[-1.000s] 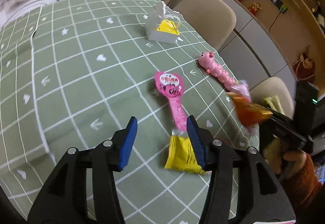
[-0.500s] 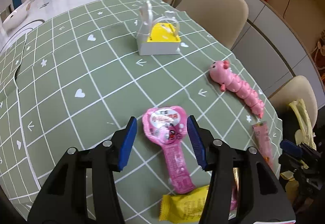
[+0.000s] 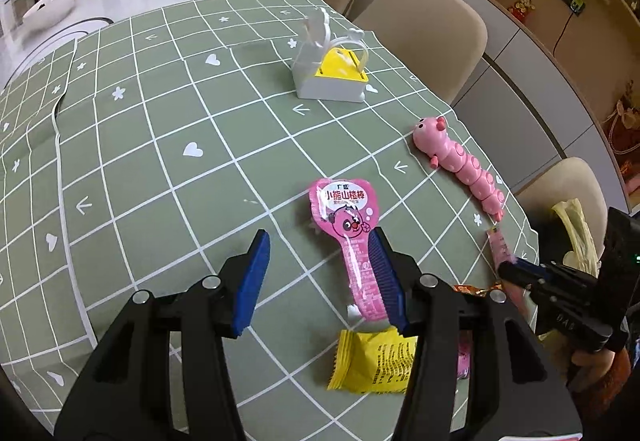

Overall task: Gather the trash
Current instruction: 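Grasp the pink candy stick with the right tool while the left reaches the pink lollipop, then grasp the pink lollipop toy with the left tool, then carry the lollipop and candy stick to the yellow bag and release the lollipop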

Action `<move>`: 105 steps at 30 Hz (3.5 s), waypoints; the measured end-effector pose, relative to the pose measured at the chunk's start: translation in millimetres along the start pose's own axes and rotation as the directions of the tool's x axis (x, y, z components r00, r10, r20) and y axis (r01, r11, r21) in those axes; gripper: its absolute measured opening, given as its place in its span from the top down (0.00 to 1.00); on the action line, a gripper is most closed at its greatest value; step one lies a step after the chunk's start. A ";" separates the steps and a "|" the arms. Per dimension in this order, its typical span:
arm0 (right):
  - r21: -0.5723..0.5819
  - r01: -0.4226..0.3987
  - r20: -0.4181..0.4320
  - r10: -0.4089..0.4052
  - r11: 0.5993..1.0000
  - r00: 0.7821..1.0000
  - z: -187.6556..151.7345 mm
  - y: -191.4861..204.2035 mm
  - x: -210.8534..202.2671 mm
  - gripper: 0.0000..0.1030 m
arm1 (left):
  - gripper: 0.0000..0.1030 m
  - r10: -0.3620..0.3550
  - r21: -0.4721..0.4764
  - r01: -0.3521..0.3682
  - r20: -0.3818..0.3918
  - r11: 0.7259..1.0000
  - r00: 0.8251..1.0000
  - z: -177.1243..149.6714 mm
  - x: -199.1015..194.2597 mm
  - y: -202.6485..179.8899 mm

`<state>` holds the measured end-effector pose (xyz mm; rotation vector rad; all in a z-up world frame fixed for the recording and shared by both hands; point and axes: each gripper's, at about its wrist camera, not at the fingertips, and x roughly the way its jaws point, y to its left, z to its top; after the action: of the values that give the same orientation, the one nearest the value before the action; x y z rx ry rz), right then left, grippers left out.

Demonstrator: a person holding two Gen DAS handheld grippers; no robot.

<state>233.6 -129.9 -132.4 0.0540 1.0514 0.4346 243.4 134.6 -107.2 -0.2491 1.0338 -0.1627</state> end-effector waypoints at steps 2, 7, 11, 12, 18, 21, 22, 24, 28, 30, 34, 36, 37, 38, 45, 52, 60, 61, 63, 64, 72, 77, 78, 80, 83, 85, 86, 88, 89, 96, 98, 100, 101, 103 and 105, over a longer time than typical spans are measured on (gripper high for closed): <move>-0.016 0.012 0.032 -0.011 1.000 0.999 -0.5 3.7 -13.8 0.92 | 0.53 -0.002 0.011 0.002 -0.002 1.000 1.000 1.2 0.8 -1.0; 0.029 -0.011 0.101 0.008 1.000 0.995 -4.2 0.0 -47.4 0.92 | 0.53 0.014 0.077 -0.013 -0.015 0.997 1.000 11.2 12.9 -15.5; 0.076 -0.024 0.121 0.014 0.997 0.993 -12.7 -8.0 -60.3 0.92 | 0.53 0.074 0.109 -0.070 -0.028 0.992 0.997 20.8 29.2 -24.6; 0.086 -0.025 0.121 0.015 0.996 0.993 -15.8 -10.0 -61.4 0.92 | 0.53 0.085 0.102 -0.081 -0.033 0.991 0.996 22.8 33.1 -25.2; 0.126 -0.040 0.102 0.027 0.991 0.994 -36.9 -14.3 -61.5 0.92 | 0.53 0.094 0.054 -0.092 -0.052 0.994 0.994 24.3 44.3 -24.7; 0.142 -0.047 0.091 0.034 0.989 0.995 -46.5 -15.4 -59.8 0.92 | 0.63 0.069 0.062 -0.065 -0.058 0.996 0.996 21.0 42.5 -31.3; 0.149 -0.048 0.087 0.036 0.988 0.996 -49.1 -15.9 -59.2 0.92 | 0.66 0.057 0.070 -0.052 -0.066 0.996 0.996 20.1 42.3 -33.5; 0.161 -0.050 0.082 0.037 0.986 0.996 -52.7 -15.3 -58.5 0.92 | 0.68 0.039 0.103 -0.031 -0.073 0.994 0.997 16.0 41.5 -41.7; 0.165 -0.048 0.086 0.034 0.985 0.996 -56.3 -13.6 -60.7 0.92 | 0.85 0.037 0.150 -0.029 -0.053 0.988 0.998 8.6 35.1 -54.8; 0.164 -0.044 0.091 0.029 0.985 0.995 -58.2 -12.2 -63.5 0.92 | 0.87 0.027 0.161 -0.021 -0.041 0.987 0.999 7.7 29.1 -59.7; 0.170 -0.040 0.105 0.023 0.985 0.994 -61.8 -10.8 -70.3 0.92 | 0.88 0.024 0.212 -0.024 0.000 0.977 1.000 2.3 11.1 -75.1; 0.168 -0.037 0.114 0.018 0.985 0.993 -63.9 -9.5 -76.6 0.92 | 0.88 0.027 0.233 -0.033 0.027 0.972 0.999 -1.7 -1.6 -83.4; 0.167 -0.035 0.121 0.015 0.985 0.993 -64.6 -8.6 -79.9 0.92 | 0.88 0.028 0.241 -0.036 0.038 0.970 0.999 -1.8 -7.3 -87.1; 0.166 -0.034 0.126 0.013 0.986 0.992 -64.6 -8.2 -82.2 0.92 | 0.88 0.027 0.248 -0.038 0.048 0.968 0.999 -2.6 -13.5 -89.9; 0.125 -0.006 0.193 -0.019 0.992 0.981 -61.4 -1.7 -113.8 0.92 | 0.88 -0.022 0.258 -0.005 0.101 0.966 0.995 -6.0 -65.9 -111.3; 0.085 0.053 0.298 -0.076 0.995 0.952 -46.1 -7.7 -165.1 0.92 | 0.88 -0.121 0.302 0.066 0.168 0.951 0.978 -0.9 -114.3 -148.9; 0.082 0.195 0.394 -0.212 0.977 0.894 -32.4 -34.8 -229.2 0.92 | 0.88 -0.263 0.361 0.181 0.192 0.915 0.945 16.3 -143.2 -212.4; 0.089 0.212 0.399 -0.230 0.973 0.888 -32.9 -40.3 -234.8 0.92 | 0.88 -0.279 0.368 0.198 0.183 0.908 0.943 17.1 -142.4 -221.0; 0.112 0.239 0.400 -0.264 0.965 0.878 -35.1 -55.5 -243.4 0.92 | 0.88 -0.311 0.391 0.230 0.160 0.891 0.937 17.0 -137.3 -241.6; 0.127 0.249 0.396 -0.280 0.960 0.875 -36.9 -63.6 -246.7 0.92 | 0.88 -0.322 0.403 0.241 0.147 0.883 0.935 16.4 -133.3 -251.7; 0.270 0.293 0.345 -0.377 0.917 0.860 -64.0 -125.2 -258.9 0.92 | 0.88 -0.366 0.429 0.331 -0.001 0.840 0.931 4.8 -82.6 -313.2; 0.325 0.307 0.318 -0.409 0.894 0.855 -77.5 -149.8 -264.4 0.92 | 0.88 -0.377 0.419 0.374 -0.080 0.827 0.923 -1.3 -49.6 -340.1; 0.332 0.315 0.309 -0.419 0.889 0.854 -80.2 -154.7 -265.3 0.92 | 0.88 -0.379 0.417 0.383 -0.096 0.825 0.920 -2.5 -41.5 -346.1; 0.344 0.331 0.293 -0.436 0.879 0.851 -83.7 -161.4 -265.8 0.92 | 0.88 -0.385 0.410 0.401 -0.125 0.819 0.914 -5.8 -29.0 -353.2; 0.363 0.343 0.275 -0.451 0.866 0.849 -88.3 -170.4 -265.7 0.92 | 0.88 -0.386 0.415 0.421 -0.170 0.807 0.907 -12.9 -7.6 -369.9; 0.379 0.349 0.262 -0.461 0.857 0.848 -91.3 -176.6 -265.2 0.92 | 0.88 -0.384 0.421 0.427 -0.187 0.800 0.904 -14.9 2.8 -378.1; 0.384 0.350 0.259 -0.463 0.855 0.848 -91.7 -177.3 -264.7 0.92 | 0.88 -0.385 0.422 0.432 -0.195 0.797 0.902 -16.3 9.1 -383.0; 0.391 0.353 0.252 -0.468 0.850 0.847 -92.7 -179.2 -264.5 0.92 | 0.88 -0.388 0.420 0.438 -0.204 0.795 0.899 -17.7 18.8 -390.6; 0.391 0.356 0.250 -0.470 0.849 0.847 -92.8 -180.2 -264.2 0.92 | 0.88 -0.388 0.421 0.438 -0.204 0.794 0.899 -17.9 23.3 -394.1; 0.385 0.350 0.242 -0.459 0.854 0.855 -83.3 -179.9 -255.1 0.92 | 0.77 -0.389 0.410 0.432 -0.189 0.804 0.902 -8.8 33.0 -389.7; 0.381 0.337 0.242 -0.445 0.861 0.862 -79.6 -179.7 -250.3 0.92 | 0.75 -0.384 0.404 0.422 -0.175 0.812 0.907 -5.7 28.9 -379.3; 0.373 0.320 0.242 -0.424 0.871 0.872 -73.9 -176.7 -241.9 0.92 | 0.71 -0.375 0.402 0.406 -0.156 0.821 0.914 -5.3 22.5 -363.4; 0.370 0.313 0.242 -0.416 0.875 0.876 -71.6 -176.0 -238.8 0.92 | 0.68 -0.367 0.404 0.393 -0.145 0.826 0.919 -6.6 18.8 -352.9; 0.361 0.286 0.239 -0.384 0.888 0.892 -65.8 -173.1 -228.7 0.92 | 0.65 -0.348 0.410 0.368 -0.127 0.835 0.929 -9.5 13.3 -337.0; 0.345 0.263 0.233 -0.353 0.901 0.906 -58.5 -169.0 -216.6 0.92 | 0.65 -0.314 0.415 0.329 -0.106 0.848 0.943 -16.2 8.4 -316.1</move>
<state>147.3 -374.4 -24.4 0.2176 0.8084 -0.0350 228.5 -172.9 -33.6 -0.0155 0.9569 -0.6959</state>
